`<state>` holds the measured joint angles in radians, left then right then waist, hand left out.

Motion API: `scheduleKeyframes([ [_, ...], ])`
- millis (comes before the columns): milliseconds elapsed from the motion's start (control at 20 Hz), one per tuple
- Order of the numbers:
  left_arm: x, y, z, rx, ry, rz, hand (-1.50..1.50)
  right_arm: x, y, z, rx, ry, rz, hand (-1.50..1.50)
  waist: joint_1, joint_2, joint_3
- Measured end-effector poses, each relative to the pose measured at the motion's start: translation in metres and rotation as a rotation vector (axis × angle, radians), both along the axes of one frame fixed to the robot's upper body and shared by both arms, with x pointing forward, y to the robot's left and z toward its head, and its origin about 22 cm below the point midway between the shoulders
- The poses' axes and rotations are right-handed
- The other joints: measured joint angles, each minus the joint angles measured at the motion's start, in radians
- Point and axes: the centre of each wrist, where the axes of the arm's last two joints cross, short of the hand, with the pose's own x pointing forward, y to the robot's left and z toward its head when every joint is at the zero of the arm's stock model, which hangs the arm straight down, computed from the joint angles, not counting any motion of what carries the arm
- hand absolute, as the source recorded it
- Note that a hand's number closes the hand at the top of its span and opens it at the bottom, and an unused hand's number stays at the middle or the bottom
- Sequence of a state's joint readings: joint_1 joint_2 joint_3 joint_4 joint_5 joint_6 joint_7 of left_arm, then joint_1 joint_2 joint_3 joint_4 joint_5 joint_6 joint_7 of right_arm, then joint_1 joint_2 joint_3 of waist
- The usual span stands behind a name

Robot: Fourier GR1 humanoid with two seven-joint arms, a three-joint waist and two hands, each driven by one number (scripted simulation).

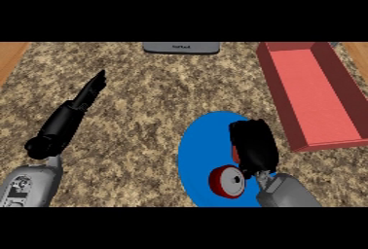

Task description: Pick the bell pepper from the plate and place it in the cardboard box

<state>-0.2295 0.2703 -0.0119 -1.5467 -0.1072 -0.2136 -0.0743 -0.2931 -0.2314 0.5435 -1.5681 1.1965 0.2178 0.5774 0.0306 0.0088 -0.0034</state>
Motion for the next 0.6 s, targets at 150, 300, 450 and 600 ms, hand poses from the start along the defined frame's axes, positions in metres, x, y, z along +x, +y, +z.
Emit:
scheduleKeyframes([
  [150, 0.003, -0.008, 0.003, -0.004, -0.01, -0.032, 0.0, 0.039, 0.005, 0.017, 0.122, 0.01, -0.134, 1.5, 0.036, 0.019, 0.003],
  [300, 0.006, -0.018, 0.008, -0.004, -0.025, -0.062, 0.0, 0.076, 0.008, 0.037, 0.189, -0.019, -0.22, 1.5, 0.063, 0.028, 0.005],
  [450, 0.007, -0.023, 0.007, -0.003, -0.024, -0.076, 0.0, 0.11, 0.008, 0.059, 0.198, -0.081, -0.259, 1.5, 0.076, 0.03, 0.004],
  [600, 0.009, -0.021, 0.005, -0.003, -0.019, -0.075, 0.0, 0.138, 0.012, 0.087, 0.164, -0.156, -0.266, 1.5, 0.075, 0.027, 0.004],
])
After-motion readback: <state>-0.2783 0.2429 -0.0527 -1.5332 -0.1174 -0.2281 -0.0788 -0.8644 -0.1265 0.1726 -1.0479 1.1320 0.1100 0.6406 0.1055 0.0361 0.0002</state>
